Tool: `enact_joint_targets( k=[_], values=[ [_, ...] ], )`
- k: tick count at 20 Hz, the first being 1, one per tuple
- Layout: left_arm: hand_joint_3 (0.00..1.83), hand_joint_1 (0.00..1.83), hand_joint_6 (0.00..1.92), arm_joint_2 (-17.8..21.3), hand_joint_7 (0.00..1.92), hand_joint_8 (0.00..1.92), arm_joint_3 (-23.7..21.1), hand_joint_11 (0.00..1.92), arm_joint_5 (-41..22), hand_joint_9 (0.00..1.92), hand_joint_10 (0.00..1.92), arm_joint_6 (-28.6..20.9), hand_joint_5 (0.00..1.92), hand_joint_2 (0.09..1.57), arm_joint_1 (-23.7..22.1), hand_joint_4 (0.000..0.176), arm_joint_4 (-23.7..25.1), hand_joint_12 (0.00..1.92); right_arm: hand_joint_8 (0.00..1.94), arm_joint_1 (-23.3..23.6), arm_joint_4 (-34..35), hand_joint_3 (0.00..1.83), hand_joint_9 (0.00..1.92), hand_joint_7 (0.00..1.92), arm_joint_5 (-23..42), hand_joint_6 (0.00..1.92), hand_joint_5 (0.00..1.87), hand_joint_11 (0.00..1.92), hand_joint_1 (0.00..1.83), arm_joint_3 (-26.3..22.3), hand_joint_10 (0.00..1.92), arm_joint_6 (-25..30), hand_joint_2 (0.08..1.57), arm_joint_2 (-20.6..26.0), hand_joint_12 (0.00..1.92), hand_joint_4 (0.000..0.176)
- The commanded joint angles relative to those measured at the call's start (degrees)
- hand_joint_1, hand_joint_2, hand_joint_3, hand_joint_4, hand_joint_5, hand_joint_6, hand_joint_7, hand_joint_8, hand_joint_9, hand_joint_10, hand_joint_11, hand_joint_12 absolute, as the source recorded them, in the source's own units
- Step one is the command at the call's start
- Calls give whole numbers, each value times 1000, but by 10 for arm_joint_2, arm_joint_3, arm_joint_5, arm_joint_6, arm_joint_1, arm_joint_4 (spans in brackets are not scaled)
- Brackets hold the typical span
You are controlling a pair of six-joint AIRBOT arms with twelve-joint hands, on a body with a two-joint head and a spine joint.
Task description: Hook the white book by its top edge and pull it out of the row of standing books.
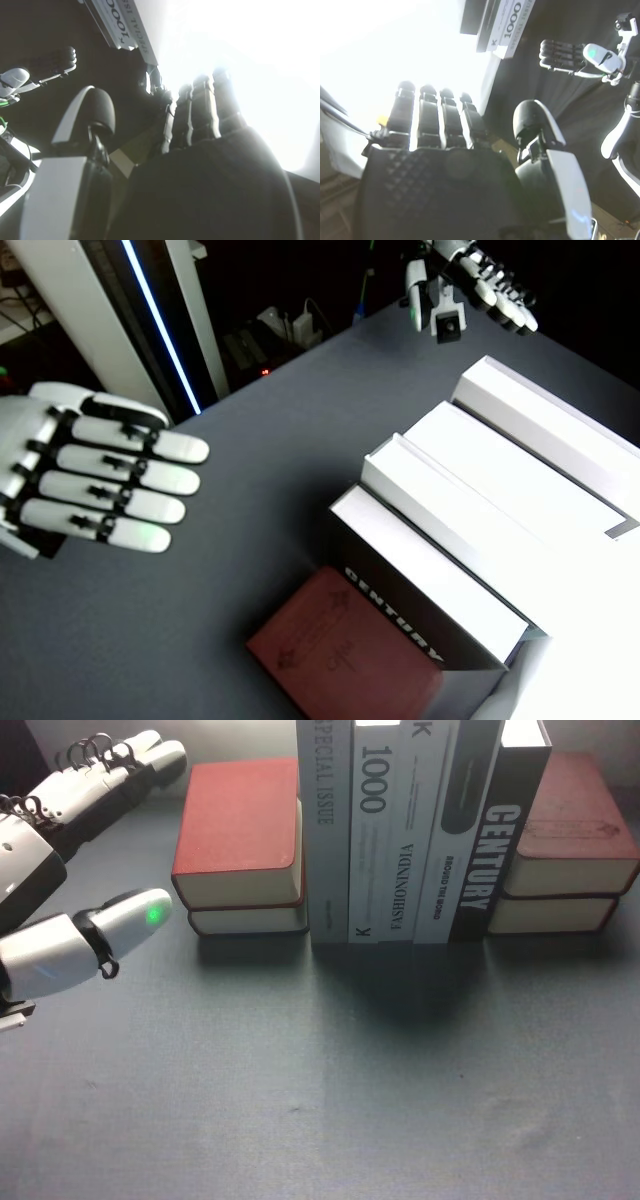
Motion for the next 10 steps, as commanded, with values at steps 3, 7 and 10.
enact_joint_targets(
  k=[3,7,10],
  values=[
    [0,239,21,-7,14,2,6,0,-64,0,0,-4,217,1408,-6,0,-10,411,0,5,5,14,0,0,66,0,0,0,463,3,0,3,1464,1,0,0],
    [0,249,11,-7,55,4,8,0,-54,37,7,-8,279,1393,-5,0,-9,571,0,46,-21,0,0,0,13,3,14,0,619,23,0,3,1450,-9,0,0],
    [1,180,3,-13,7,1,15,0,-49,0,0,-8,183,1414,-4,0,-10,278,0,89,-31,5,0,0,-10,25,101,0,613,39,0,-1,1465,-18,0,0]
  ],
)
